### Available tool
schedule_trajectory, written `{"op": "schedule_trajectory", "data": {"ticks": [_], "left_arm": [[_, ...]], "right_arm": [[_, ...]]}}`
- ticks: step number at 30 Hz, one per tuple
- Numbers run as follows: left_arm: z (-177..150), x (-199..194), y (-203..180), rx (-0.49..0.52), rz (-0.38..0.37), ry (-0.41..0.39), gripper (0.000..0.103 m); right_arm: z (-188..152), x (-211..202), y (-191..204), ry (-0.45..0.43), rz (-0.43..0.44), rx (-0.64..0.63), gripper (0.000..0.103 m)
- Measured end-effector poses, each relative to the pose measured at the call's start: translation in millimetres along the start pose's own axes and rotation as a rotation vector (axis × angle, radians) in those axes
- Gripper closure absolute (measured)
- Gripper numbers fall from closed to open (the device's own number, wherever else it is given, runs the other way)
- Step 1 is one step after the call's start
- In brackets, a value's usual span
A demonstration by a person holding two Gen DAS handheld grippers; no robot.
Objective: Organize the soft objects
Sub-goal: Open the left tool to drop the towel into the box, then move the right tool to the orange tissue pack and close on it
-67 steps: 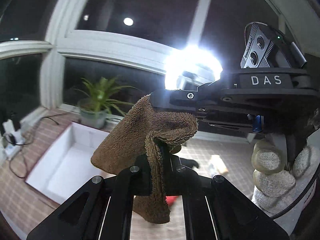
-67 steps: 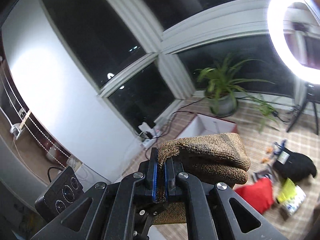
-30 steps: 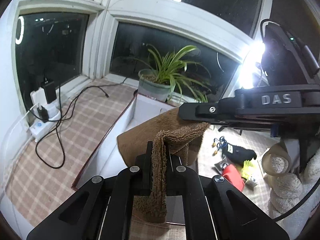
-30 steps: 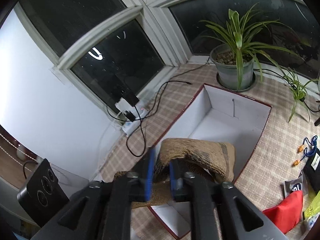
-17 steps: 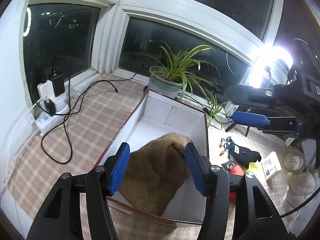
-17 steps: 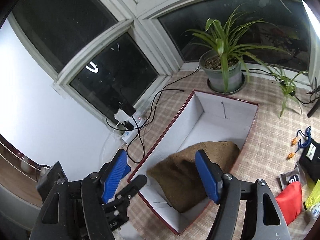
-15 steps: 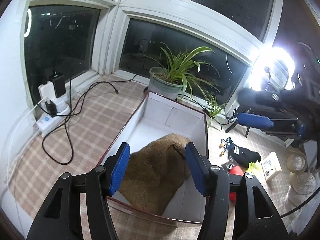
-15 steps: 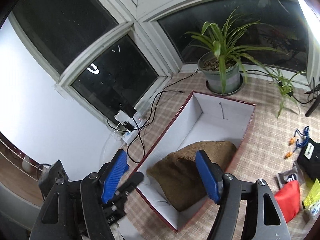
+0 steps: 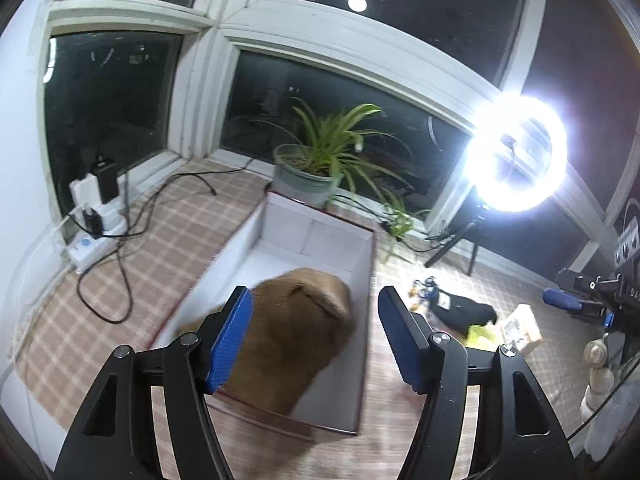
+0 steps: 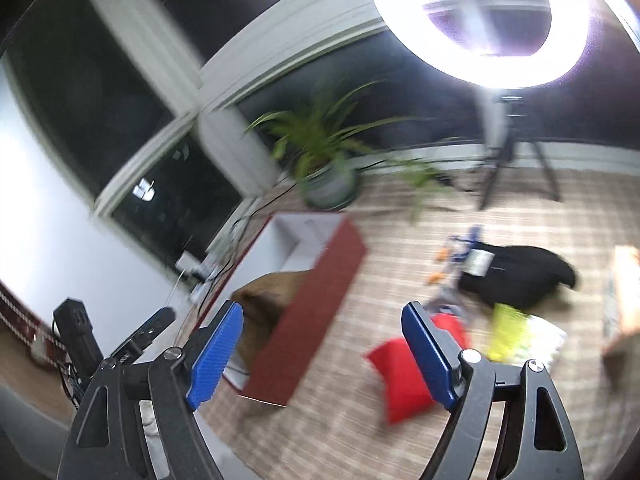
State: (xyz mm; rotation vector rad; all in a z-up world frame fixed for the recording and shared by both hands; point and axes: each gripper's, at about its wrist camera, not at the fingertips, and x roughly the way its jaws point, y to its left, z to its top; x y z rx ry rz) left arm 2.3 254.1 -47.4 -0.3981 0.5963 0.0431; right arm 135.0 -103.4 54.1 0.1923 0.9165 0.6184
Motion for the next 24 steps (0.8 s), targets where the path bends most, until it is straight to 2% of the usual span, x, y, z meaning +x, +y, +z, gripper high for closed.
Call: {"op": "schedule_trajectory", "data": {"ticks": [2, 10, 20, 23, 24], "left_arm": [[-1, 0, -10, 0.000, -0.018, 0.002, 0.031], [-11, 12, -66, 0.008, -0.128, 0.042, 0.031], [-23, 37, -152, 0.086, -0.234, 0.092, 0.031], [-24, 43, -177, 0.112, -0.257, 0.097, 0.031], [-24, 45, -183, 0.124, -0.261, 0.099, 0.031]], "right_arm": [[-3, -23, -26, -0.038, -0.029, 0.042, 0.025], [-27, -93, -113, -0.119, -0.156, 0.148, 0.023], [-30, -127, -195, -0.133, -0.299, 0.202, 0.023], [-24, -121, -215, -0.117, -0.350, 0.181, 0.031], [-21, -117, -221, -0.104, -0.355, 0.176, 0.038]]}}
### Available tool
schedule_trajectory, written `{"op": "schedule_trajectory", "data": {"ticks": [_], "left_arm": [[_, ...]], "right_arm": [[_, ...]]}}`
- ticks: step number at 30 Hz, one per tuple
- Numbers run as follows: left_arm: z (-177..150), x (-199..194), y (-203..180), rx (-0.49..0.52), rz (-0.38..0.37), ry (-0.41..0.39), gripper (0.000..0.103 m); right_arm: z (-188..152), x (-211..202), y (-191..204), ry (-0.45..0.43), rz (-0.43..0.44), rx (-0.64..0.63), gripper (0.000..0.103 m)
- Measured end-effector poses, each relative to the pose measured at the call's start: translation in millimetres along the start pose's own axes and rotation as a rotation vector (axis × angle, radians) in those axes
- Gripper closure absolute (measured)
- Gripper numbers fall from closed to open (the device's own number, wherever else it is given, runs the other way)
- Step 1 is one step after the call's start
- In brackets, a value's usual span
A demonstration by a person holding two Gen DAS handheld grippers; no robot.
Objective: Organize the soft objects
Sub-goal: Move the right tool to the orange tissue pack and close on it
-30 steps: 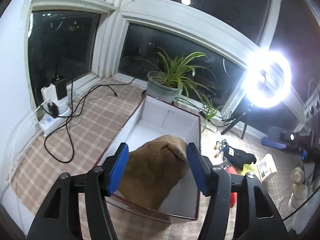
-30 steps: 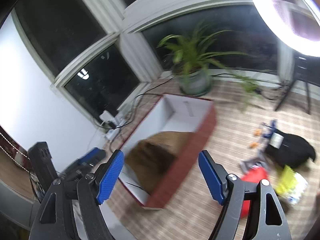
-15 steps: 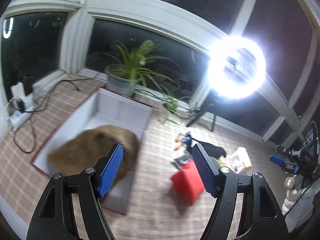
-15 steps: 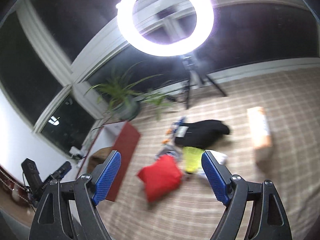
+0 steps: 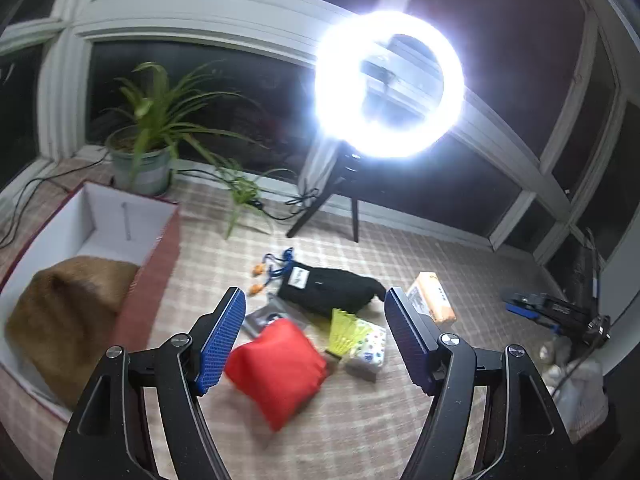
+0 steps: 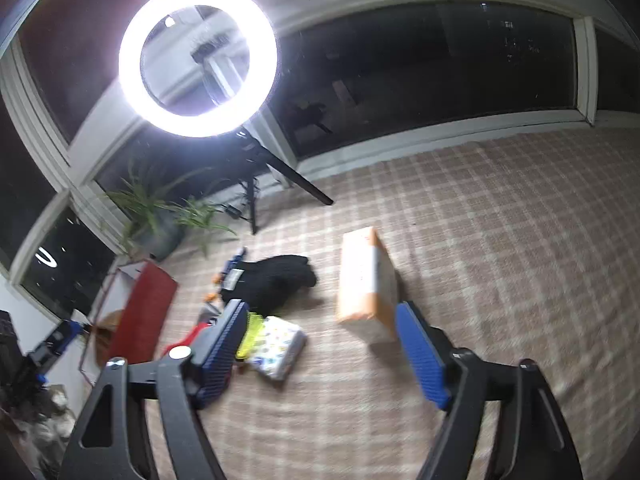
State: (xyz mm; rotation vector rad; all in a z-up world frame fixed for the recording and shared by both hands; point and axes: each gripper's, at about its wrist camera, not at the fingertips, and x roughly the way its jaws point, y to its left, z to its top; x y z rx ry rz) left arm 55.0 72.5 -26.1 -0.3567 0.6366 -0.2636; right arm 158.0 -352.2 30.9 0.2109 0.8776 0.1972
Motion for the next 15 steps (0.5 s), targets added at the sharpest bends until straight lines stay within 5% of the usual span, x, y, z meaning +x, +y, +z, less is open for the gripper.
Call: {"op": "schedule_trajectory", "data": {"ticks": [6, 15], "left_arm": [[4, 31, -31, 0.043, -0.020, 0.035, 0.031], [1, 97, -65, 0.061, -0.076, 0.140, 0.031]], "right_arm": [[17, 48, -17, 0.079, -0.016, -0.027, 0.061], [18, 100, -21, 0.173, -0.077, -0.131, 0.066]]}}
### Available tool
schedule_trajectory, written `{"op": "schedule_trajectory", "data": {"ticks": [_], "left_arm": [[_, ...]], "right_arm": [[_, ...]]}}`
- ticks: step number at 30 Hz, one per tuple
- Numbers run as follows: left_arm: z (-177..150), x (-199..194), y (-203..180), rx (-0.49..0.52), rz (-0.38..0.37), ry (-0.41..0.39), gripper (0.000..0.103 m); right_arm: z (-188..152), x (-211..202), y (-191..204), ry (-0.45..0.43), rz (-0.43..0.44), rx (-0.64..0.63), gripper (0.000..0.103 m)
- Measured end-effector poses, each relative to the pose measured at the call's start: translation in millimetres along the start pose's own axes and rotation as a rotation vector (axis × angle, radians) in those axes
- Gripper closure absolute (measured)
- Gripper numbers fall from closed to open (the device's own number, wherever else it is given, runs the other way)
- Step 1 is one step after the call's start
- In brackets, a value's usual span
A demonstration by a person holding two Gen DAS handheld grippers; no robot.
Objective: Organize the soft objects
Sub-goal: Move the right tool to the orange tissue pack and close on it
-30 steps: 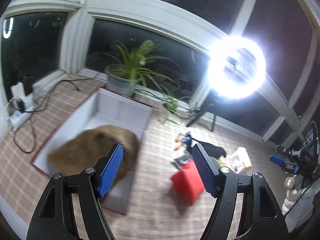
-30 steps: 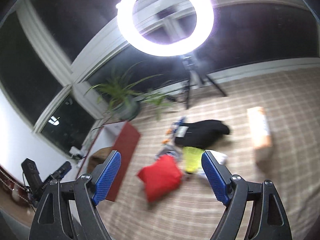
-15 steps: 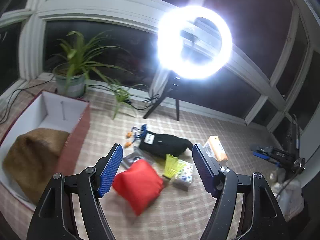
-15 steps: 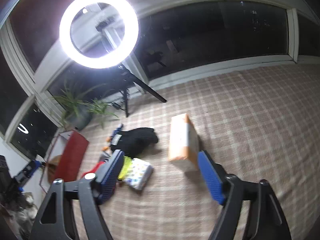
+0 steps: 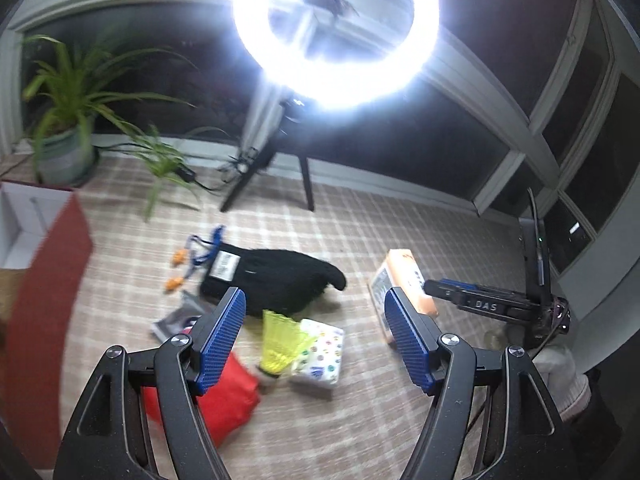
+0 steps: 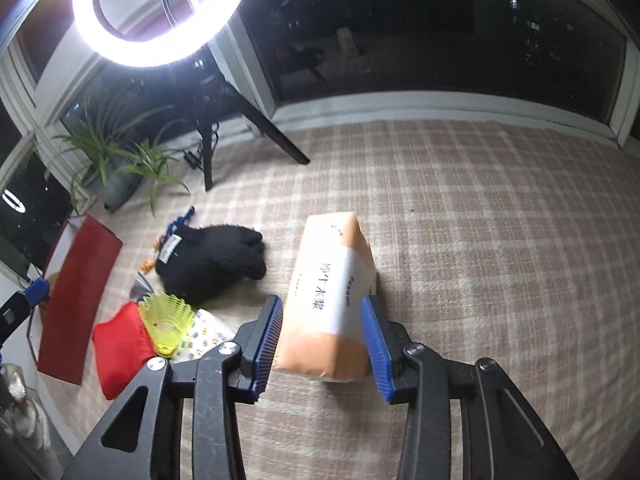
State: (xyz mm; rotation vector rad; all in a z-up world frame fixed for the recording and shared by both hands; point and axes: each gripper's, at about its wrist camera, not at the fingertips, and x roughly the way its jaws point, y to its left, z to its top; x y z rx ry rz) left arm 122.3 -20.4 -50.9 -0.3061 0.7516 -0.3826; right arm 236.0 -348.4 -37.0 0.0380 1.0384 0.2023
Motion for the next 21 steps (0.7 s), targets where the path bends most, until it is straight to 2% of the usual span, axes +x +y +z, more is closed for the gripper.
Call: {"op": "schedule_trajectory", "data": {"ticks": [8, 10, 21], "left_arm": [[-4, 53, -27, 0.041, -0.055, 0.089, 0.031], [-5, 59, -29, 0.044, -0.063, 0.100, 0.031], [-7, 91, -47, 0.048, -0.111, 0.145, 0.031]], "right_arm": [[-5, 9, -25, 0.033, -0.020, 0.007, 0.066], [-5, 5, -29, 0.025, -0.071, -0.024, 0.066], [-14, -5, -76, 0.048, -0.149, 0.039, 0.066]]}}
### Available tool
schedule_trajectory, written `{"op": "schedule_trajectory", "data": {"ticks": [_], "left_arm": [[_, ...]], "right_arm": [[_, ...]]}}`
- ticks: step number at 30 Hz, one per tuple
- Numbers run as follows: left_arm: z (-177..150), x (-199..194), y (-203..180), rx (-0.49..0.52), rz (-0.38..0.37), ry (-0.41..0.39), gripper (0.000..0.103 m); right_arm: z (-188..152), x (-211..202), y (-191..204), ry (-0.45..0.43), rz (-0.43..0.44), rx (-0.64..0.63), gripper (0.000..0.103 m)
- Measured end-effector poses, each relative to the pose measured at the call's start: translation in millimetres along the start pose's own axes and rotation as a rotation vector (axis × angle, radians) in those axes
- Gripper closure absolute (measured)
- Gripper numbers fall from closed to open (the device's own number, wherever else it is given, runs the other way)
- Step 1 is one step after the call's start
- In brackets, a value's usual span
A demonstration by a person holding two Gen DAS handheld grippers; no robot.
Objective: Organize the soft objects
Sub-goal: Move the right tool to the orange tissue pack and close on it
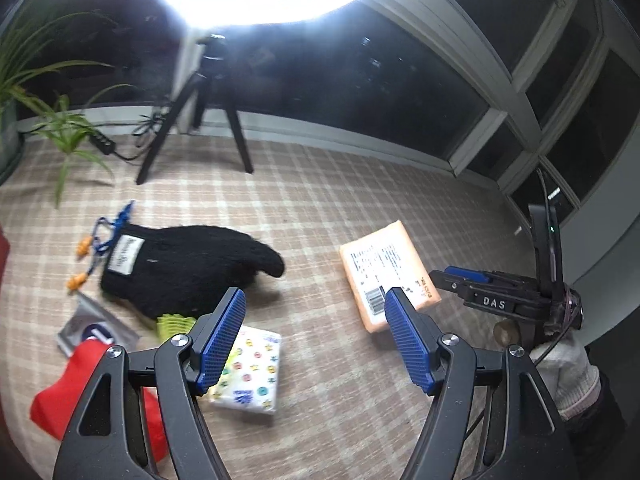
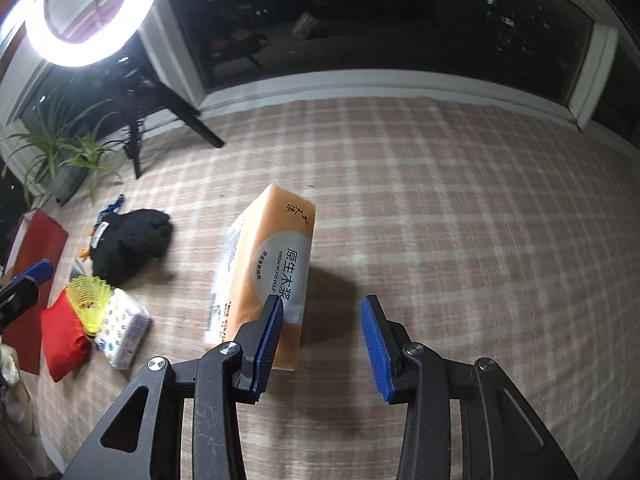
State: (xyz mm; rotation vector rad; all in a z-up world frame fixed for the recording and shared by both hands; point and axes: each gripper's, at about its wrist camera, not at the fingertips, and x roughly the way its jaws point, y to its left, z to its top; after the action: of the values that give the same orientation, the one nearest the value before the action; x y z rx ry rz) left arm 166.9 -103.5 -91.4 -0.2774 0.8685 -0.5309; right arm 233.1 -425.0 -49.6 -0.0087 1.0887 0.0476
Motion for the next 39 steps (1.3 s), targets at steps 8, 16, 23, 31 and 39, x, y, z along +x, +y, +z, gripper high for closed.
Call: {"op": "schedule_trajectory", "data": {"ticks": [8, 16, 23, 31, 39], "left_arm": [[-3, 37, -26, 0.047, -0.059, 0.054, 0.031], [-12, 86, -57, 0.094, -0.159, 0.139, 0.031], [-12, 119, -66, 0.103, -0.193, 0.218, 0.031], [-18, 144, -66, 0.110, -0.198, 0.283, 0.031], [-20, 146, -79, 0.172, -0.221, 0.272, 0.033]], "right_arm": [[0, 3, -33, 0.000, 0.174, 0.149, 0.058], [-2, 22, -45, 0.053, 0.287, 0.240, 0.050], [-6, 28, -49, 0.073, 0.327, 0.275, 0.046], [-10, 40, -42, 0.114, 0.331, 0.254, 0.046], [-10, 46, -39, 0.127, 0.323, 0.257, 0.046]]}}
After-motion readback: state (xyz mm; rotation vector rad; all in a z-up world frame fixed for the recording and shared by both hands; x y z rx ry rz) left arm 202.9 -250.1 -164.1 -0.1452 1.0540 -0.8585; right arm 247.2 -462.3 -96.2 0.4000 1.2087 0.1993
